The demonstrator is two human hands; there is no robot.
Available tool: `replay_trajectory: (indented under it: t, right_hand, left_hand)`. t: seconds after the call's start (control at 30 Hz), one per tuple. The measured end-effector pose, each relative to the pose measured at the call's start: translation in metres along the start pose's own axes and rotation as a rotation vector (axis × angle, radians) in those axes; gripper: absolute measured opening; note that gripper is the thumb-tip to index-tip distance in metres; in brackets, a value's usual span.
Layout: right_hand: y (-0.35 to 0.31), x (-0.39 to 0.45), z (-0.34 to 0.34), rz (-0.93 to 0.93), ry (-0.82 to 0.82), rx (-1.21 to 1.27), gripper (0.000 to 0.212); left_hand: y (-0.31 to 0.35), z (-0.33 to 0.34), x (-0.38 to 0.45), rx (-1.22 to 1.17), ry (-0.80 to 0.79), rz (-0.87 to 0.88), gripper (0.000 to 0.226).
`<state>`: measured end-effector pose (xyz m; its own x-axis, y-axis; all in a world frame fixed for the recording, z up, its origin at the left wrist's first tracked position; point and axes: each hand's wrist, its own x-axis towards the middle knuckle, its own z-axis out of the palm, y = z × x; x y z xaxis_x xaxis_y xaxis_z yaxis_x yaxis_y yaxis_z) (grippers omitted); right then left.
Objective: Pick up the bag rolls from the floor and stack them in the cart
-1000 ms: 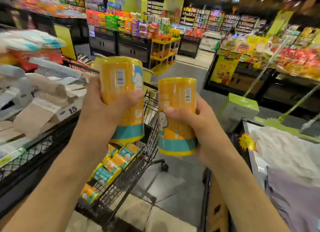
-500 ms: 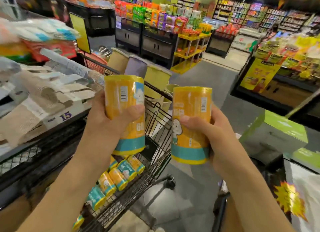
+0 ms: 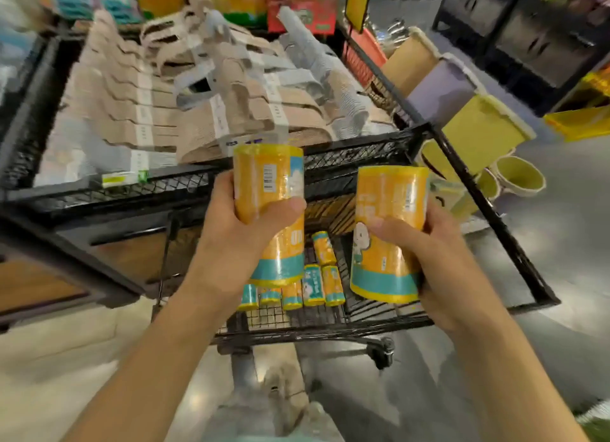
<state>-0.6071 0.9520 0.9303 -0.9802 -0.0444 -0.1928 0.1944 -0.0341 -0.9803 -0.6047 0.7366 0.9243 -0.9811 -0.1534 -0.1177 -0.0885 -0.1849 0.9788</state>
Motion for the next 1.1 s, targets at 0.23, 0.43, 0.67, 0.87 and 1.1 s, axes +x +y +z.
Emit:
replay_trajectory:
  t: [0.23, 0.43, 0.67, 0.87, 1.1]
  right_hand:
    - [0.036, 0.061, 0.034, 0.1, -0.14, -0.096, 0.054]
    - [0.071, 0.106, 0.041, 0.152, -0.212, -0.187, 0.056]
    - [0.134, 0.158, 0.026, 0.27, -0.251, -0.249, 0.065]
    - [0.208, 0.184, 0.012, 0.383, -0.357, -0.354, 0.064]
    - [0.302, 0.22, 0.0, 0.429, -0.625, -0.705, 0.086]
  left_hand:
    - [-0.035, -0.042, 0.031, 0.08, 0.146, -0.09, 0.067]
    - [-0.08, -0.063, 0.066, 0.159, 0.173, -0.167, 0.074]
    - [-0.147, -0.061, 0.103, 0.18, 0.154, -0.248, 0.07]
    - [-0.228, -0.071, 0.115, 0.383, 0.028, -0.36, 0.09]
    - [-0.325, -0.098, 0.132, 0.91, -0.396, -0.346, 0.095]
